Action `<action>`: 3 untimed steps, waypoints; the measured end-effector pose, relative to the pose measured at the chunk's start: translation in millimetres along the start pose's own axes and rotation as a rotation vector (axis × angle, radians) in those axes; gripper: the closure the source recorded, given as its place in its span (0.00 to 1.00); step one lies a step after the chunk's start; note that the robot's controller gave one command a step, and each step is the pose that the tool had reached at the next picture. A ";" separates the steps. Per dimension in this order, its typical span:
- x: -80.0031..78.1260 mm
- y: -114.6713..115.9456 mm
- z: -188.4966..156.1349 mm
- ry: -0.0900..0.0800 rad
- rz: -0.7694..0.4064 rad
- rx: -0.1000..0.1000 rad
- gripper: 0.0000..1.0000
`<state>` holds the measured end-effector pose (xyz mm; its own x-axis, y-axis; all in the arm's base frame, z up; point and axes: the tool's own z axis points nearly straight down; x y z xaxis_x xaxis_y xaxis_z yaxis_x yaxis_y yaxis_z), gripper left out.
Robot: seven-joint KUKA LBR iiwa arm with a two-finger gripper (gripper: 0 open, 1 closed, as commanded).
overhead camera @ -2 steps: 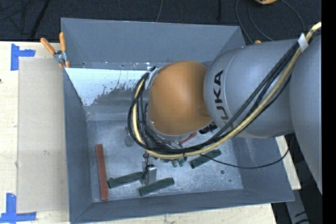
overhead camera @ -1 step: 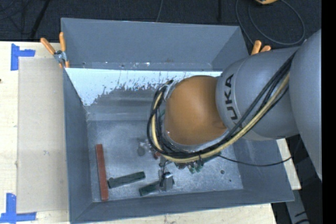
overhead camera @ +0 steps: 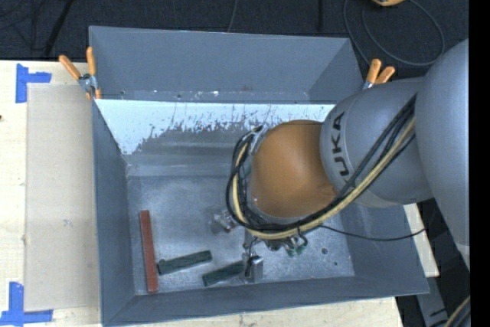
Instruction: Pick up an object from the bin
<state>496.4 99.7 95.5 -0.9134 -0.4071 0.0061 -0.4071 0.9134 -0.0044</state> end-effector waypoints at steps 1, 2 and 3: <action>-5.2 64.0 22.0 -0.014 -0.204 -0.003 1.00; -5.1 63.7 22.1 -0.014 -0.203 -0.003 1.00; -4.8 58.3 -114.5 -0.007 -0.226 -0.005 1.00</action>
Offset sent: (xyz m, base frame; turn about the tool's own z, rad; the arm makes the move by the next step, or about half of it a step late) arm 0.0000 0.0000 0.0000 0.0000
